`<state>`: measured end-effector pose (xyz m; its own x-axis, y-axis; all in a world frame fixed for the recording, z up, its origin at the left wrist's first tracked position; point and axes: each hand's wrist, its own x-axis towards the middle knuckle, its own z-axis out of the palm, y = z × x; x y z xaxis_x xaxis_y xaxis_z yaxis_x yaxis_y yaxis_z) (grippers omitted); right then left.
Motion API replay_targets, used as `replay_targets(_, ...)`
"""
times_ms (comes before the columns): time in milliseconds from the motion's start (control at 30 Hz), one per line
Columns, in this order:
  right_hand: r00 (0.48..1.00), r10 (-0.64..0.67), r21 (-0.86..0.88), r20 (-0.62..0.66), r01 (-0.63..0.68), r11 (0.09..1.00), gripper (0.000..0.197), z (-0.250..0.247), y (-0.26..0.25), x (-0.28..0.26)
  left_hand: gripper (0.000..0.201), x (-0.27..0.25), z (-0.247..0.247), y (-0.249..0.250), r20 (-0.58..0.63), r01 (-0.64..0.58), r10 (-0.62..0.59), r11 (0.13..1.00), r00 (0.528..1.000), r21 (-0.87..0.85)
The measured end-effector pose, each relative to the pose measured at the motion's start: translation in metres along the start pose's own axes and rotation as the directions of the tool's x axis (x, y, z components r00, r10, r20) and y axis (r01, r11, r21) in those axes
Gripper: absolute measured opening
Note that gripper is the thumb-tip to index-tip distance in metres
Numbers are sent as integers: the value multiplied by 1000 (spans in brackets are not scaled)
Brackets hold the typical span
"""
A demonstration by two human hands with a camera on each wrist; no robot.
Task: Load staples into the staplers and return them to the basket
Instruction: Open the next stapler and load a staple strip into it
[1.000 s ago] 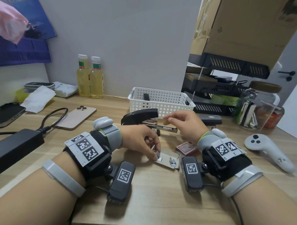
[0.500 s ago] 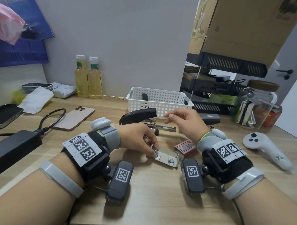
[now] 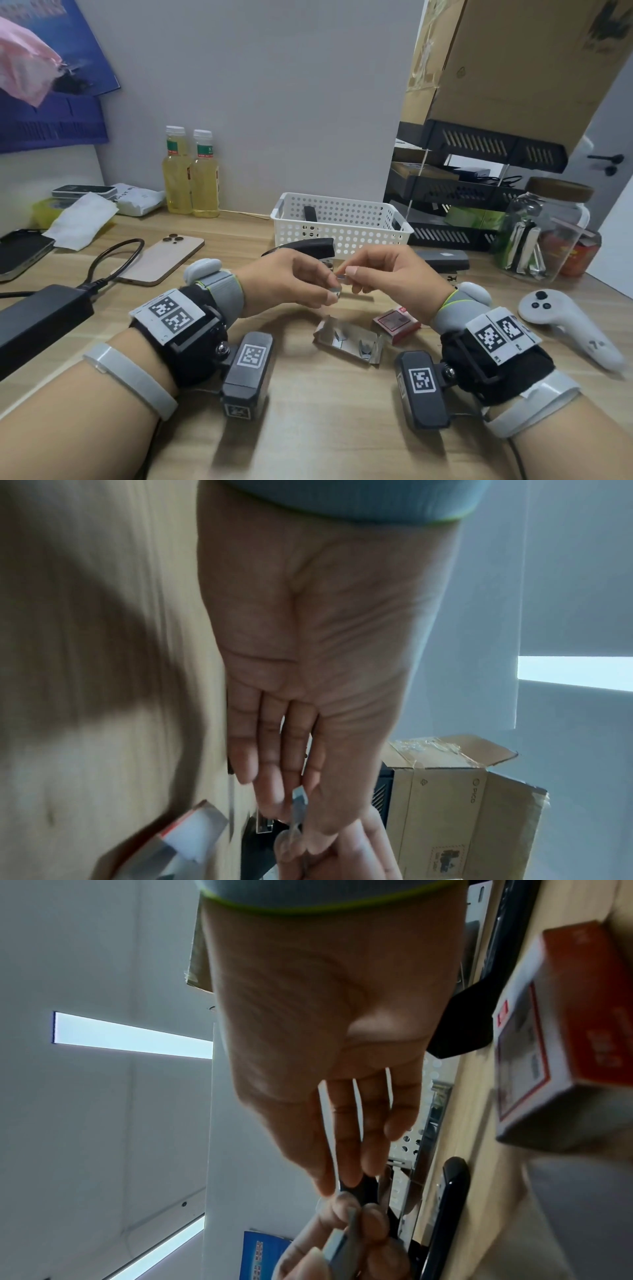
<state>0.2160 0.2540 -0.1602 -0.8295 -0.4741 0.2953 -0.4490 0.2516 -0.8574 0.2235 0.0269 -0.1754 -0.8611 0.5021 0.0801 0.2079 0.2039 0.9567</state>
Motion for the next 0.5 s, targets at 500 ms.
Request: replay_targets(500, 999, -38, -80, 14, 39, 996, 6, 3, 7, 2, 40, 2, 0, -8, 27, 76, -72, 859, 997, -507)
